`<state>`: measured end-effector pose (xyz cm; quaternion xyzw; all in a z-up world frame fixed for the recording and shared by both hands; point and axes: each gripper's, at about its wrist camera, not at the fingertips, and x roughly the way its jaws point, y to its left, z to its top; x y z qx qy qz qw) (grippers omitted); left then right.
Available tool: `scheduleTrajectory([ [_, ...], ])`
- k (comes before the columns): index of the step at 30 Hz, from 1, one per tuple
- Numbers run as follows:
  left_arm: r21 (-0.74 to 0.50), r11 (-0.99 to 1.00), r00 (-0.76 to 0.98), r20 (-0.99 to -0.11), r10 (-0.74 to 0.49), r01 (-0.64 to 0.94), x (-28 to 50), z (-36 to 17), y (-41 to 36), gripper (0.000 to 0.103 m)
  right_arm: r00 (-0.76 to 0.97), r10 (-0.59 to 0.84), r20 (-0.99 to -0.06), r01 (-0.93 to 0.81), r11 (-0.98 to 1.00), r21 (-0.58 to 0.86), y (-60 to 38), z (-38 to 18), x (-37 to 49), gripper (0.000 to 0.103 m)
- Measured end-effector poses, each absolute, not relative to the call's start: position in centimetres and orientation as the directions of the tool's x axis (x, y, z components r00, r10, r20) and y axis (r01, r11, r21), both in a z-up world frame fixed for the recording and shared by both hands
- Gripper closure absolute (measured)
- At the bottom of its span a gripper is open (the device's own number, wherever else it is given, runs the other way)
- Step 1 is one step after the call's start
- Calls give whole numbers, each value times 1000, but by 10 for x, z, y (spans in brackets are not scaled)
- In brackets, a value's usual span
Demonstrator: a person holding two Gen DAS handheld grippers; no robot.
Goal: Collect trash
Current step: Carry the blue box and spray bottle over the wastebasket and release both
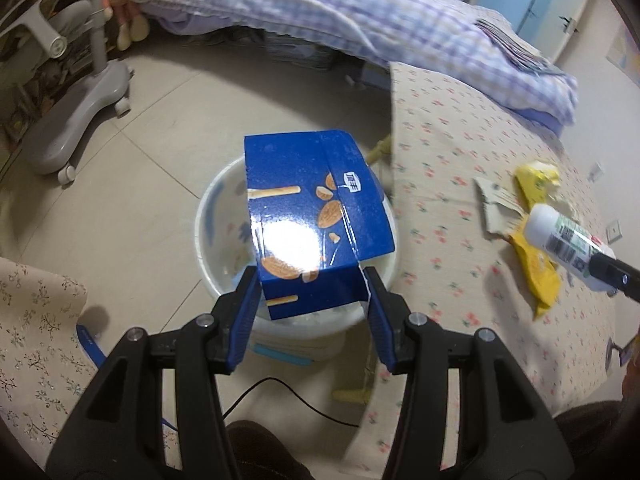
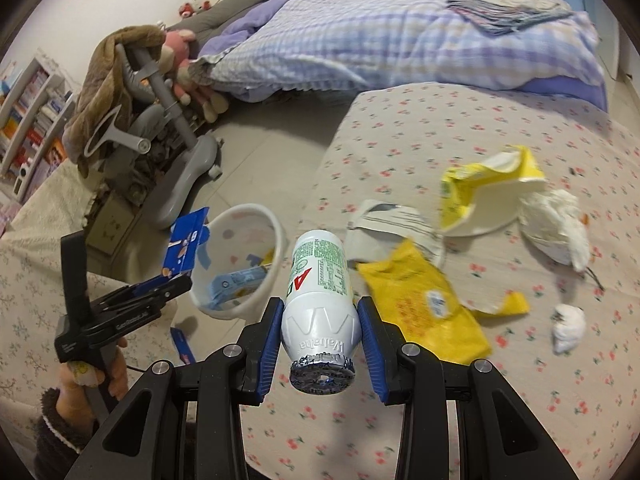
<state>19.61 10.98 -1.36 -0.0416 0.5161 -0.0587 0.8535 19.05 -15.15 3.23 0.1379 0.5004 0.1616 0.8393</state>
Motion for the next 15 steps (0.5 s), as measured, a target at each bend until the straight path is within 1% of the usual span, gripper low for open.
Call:
scheduleTrajectory([
  [2, -151, 987, 471, -868, -157, 51, 201, -18, 116, 50, 436, 414, -799, -141, 908, 394, -141, 29, 196, 65],
  [4, -160, 986, 484, -859, -166, 54, 203, -21, 119, 46, 426, 417, -803, -149, 908, 393, -129, 26, 202, 65],
  [6, -144, 989, 487, -861, -146, 42, 206, -24, 122, 30, 416, 418, -808, -156, 908, 389, -118, 22, 208, 65],
  [8, -136, 991, 491, -862, -127, 18, 207, -24, 127, 21, 406, 422, -811, -162, 906, 391, -109, 18, 214, 65],
  [11, -130, 991, 470, -877, -95, -43, 207, -23, 138, 19, 394, 431, -812, -169, 902, 397, -96, 14, 222, 65],
  [15, -122, 986, 436, -898, -61, -113, 203, -24, 154, 13, 378, 442, -813, -177, 897, 405, -76, 8, 234, 65],
])
